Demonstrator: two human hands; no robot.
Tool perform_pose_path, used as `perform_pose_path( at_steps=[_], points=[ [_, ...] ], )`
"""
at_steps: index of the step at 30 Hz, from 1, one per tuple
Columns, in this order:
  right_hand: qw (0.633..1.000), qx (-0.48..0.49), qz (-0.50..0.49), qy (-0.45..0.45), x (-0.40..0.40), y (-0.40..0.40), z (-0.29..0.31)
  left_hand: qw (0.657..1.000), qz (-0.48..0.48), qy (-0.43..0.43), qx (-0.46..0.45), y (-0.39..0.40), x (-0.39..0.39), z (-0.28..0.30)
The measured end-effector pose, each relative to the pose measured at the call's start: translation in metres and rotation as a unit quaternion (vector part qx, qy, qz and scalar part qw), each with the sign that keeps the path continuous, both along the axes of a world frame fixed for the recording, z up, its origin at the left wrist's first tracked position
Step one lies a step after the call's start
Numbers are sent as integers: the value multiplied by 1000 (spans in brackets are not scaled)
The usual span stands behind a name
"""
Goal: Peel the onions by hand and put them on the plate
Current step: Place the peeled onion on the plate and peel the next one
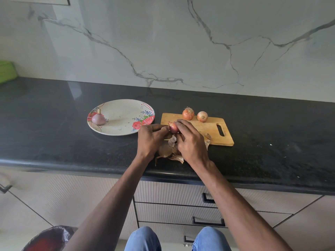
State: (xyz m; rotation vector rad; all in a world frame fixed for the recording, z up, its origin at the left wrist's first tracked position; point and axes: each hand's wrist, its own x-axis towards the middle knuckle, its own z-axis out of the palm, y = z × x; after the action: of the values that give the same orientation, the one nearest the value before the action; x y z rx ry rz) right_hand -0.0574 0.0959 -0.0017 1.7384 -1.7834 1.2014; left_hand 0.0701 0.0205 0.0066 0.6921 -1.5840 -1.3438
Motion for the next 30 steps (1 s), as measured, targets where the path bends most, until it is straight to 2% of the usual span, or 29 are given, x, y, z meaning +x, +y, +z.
perform_pose_path(
  at_steps=[11,23,30],
  points=[
    [1000,-3,-2,-3,-1,-1,-1,1000,-6,-1,8,3,1,2],
    [999,20,25,-10,0,-2,-2,987,75,-98,-100,6,-4,-1],
    [998,11,41,-44,-2,-3,-3,990,77,-89,-74,9,-2,4]
  ],
)
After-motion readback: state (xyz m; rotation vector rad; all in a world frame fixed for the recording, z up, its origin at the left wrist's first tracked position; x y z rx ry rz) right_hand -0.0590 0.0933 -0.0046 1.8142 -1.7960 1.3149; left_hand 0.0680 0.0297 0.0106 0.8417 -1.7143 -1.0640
